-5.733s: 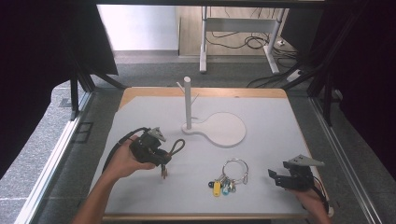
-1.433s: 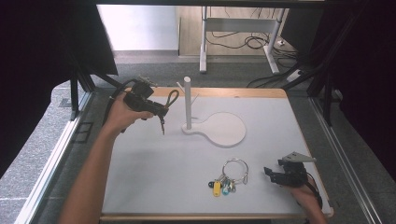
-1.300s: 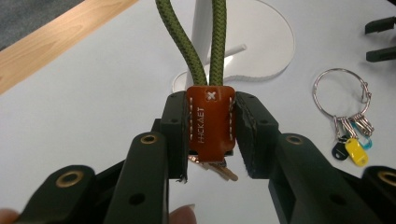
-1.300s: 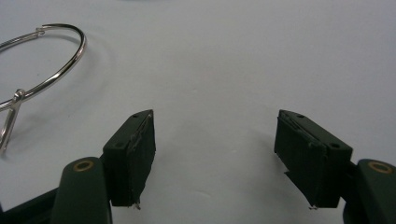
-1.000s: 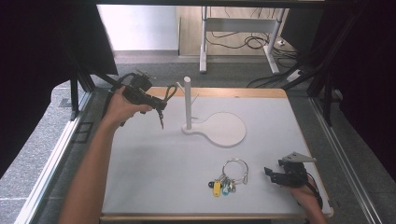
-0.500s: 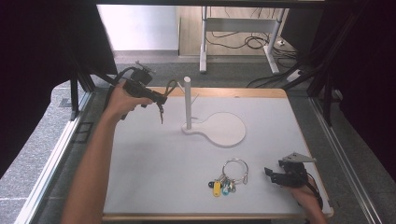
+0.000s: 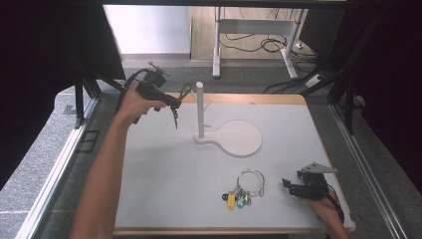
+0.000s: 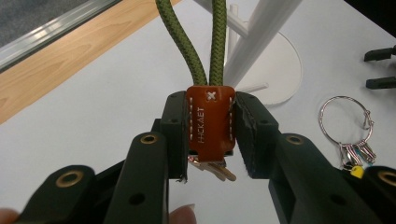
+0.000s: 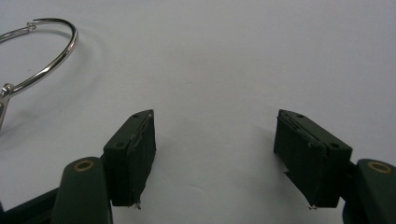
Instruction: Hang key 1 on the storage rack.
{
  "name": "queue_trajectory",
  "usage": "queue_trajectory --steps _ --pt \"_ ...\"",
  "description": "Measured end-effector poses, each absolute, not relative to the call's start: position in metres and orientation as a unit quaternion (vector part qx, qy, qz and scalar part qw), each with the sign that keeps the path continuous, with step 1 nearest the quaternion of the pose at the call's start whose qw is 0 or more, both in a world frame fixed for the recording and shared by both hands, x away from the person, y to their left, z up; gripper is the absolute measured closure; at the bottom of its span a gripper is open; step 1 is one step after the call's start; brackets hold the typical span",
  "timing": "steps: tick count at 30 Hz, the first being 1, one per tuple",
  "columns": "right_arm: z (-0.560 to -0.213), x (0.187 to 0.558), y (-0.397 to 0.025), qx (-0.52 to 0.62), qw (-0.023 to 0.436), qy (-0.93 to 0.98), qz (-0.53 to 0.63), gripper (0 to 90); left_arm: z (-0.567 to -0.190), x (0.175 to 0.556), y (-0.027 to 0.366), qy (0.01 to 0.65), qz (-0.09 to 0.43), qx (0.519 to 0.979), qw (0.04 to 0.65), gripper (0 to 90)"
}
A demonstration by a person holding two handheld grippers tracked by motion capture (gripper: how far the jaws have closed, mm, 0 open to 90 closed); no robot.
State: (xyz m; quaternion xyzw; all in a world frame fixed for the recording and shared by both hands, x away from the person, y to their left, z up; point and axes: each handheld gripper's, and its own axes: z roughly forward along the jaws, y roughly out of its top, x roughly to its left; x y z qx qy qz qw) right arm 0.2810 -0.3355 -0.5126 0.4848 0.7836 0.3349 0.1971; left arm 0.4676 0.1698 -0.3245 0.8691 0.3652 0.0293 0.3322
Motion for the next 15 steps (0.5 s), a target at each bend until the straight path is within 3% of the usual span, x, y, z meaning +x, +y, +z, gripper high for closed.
queue_trajectory --steps 15 --pt "-0.512 0.281 -0.338 0.487 0.197 0.782 0.335 30.0 -0.337 0.470 0.155 0.353 0.010 0.875 0.332 66.7"
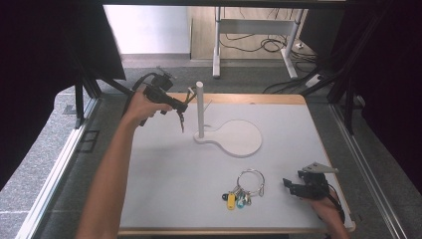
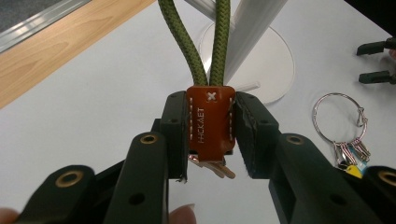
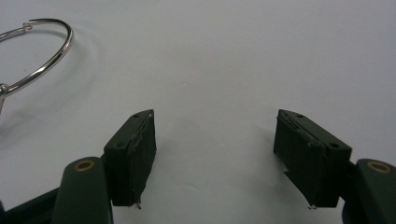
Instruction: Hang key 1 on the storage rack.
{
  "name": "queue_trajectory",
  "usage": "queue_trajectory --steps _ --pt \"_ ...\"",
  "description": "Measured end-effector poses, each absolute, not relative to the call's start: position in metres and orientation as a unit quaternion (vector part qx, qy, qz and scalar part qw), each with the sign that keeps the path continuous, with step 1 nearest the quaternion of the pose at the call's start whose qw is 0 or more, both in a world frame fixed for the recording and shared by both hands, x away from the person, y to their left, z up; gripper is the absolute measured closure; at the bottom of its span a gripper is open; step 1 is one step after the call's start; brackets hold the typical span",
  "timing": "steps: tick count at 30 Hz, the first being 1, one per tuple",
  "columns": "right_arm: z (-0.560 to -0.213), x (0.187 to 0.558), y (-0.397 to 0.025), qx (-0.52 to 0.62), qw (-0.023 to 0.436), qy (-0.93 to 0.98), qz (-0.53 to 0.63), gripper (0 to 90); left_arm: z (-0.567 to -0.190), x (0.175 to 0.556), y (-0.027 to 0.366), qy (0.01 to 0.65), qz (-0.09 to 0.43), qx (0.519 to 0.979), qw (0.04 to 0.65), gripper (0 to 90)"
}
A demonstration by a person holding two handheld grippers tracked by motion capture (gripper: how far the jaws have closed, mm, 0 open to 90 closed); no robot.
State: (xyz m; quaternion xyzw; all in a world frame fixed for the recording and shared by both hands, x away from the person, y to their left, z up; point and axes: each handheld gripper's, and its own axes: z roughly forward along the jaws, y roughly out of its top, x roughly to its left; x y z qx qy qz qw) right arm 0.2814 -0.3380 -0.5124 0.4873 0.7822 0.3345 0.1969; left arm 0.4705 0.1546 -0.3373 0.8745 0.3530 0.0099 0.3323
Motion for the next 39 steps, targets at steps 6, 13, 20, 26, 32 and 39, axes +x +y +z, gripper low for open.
queue_trajectory --steps 6,13,20,26,32,39 --pt "-0.512 0.282 -0.339 0.486 0.199 0.783 0.334 30.0 -0.341 0.469 0.152 0.355 0.011 0.876 0.326 66.6" --pt "-0.512 0.283 -0.339 0.487 0.197 0.783 0.333 30.0 -0.345 0.467 0.149 0.353 0.014 0.879 0.321 66.5" --pt "-0.512 0.283 -0.338 0.486 0.197 0.784 0.333 30.0 -0.351 0.466 0.145 0.346 0.018 0.885 0.310 66.4" --pt "-0.512 0.283 -0.339 0.486 0.197 0.784 0.332 30.0 -0.353 0.463 0.138 0.350 0.031 0.886 0.301 66.5" --pt "-0.512 0.283 -0.339 0.485 0.197 0.785 0.332 30.0 -0.354 0.461 0.133 0.348 0.039 0.887 0.300 66.4" --pt "-0.511 0.282 -0.341 0.487 0.199 0.782 0.334 30.0 -0.354 0.448 0.133 0.345 0.065 0.887 0.301 63.1"
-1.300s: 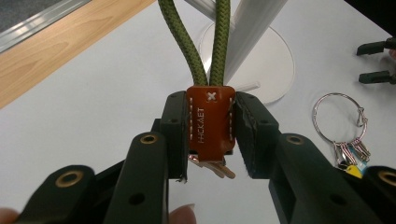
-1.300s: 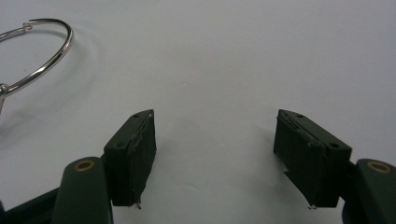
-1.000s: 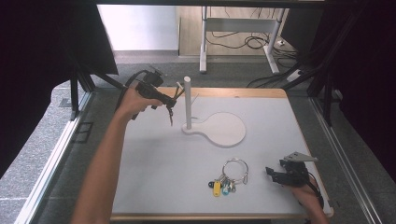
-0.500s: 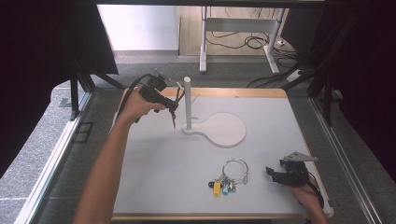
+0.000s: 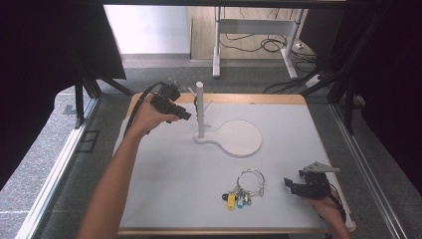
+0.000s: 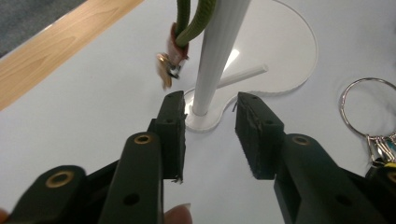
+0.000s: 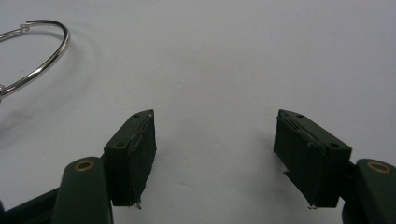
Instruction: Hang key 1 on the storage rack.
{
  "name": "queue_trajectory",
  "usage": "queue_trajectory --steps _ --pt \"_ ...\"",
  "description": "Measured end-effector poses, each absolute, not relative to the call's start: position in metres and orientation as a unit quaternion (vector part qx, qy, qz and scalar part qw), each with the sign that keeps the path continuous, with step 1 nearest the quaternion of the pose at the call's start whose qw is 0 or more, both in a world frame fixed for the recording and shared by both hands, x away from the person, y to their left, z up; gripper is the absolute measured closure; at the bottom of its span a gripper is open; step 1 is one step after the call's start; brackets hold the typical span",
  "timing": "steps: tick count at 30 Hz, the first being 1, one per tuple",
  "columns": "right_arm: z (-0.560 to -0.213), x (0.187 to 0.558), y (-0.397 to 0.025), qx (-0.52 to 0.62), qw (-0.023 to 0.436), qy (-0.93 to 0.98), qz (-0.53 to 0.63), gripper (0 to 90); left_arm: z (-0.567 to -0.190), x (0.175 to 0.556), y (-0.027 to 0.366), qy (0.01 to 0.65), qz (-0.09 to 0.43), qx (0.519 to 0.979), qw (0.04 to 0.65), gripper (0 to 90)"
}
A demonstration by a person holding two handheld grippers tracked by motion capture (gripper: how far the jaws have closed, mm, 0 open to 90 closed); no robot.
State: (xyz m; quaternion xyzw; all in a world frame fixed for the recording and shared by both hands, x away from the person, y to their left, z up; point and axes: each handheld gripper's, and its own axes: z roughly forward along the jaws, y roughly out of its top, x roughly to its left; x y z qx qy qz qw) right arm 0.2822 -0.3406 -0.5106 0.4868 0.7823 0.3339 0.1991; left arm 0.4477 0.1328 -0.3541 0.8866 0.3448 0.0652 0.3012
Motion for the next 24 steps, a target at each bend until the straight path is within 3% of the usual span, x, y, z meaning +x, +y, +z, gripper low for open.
queue_trajectory --steps 17,24 --pt "-0.509 0.285 -0.336 0.481 0.195 0.786 0.336 29.9 -0.364 0.395 0.147 0.331 0.079 0.878 0.336 54.0" --pt "-0.511 0.287 -0.334 0.480 0.193 0.787 0.337 29.9 -0.382 0.373 0.145 0.327 0.100 0.884 0.320 48.8"
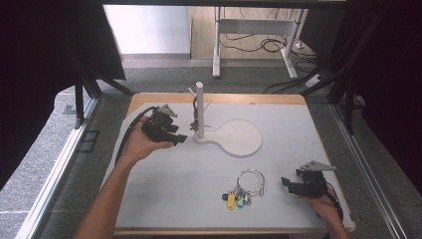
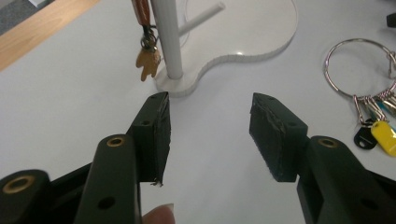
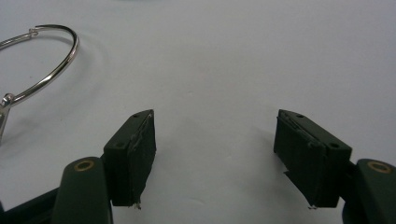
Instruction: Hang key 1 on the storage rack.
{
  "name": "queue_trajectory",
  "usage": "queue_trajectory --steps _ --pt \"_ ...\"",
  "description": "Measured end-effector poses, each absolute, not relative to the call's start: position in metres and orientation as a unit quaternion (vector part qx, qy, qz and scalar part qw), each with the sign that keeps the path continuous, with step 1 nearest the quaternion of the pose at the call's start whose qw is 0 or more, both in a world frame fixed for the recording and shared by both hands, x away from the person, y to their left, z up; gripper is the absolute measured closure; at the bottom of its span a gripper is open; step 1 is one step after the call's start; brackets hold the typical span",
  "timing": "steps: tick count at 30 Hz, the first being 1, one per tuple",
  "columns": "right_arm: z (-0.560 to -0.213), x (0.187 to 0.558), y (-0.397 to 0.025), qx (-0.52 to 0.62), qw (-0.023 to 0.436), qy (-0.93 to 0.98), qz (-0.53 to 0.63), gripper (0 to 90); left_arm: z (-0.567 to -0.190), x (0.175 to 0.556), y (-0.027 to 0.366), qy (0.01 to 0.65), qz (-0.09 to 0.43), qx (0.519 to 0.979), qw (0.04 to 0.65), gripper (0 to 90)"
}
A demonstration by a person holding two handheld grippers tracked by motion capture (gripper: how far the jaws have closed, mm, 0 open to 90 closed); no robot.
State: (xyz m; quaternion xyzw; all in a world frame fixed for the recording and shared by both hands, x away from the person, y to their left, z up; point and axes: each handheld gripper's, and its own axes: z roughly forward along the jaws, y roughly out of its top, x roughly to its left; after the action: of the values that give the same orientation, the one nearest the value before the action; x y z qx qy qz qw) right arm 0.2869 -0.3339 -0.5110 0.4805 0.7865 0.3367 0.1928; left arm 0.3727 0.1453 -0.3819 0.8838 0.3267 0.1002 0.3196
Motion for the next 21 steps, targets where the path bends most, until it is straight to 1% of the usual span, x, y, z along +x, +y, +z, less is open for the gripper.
queue_trajectory --steps 7,21 --pt "-0.509 0.287 -0.338 0.485 0.195 0.781 0.342 29.9 -0.400 0.355 0.151 0.326 0.082 0.878 0.342 48.3" --pt "-0.511 0.281 -0.345 0.489 0.199 0.779 0.338 29.9 -0.438 0.313 0.160 0.334 0.070 0.878 0.334 48.0"
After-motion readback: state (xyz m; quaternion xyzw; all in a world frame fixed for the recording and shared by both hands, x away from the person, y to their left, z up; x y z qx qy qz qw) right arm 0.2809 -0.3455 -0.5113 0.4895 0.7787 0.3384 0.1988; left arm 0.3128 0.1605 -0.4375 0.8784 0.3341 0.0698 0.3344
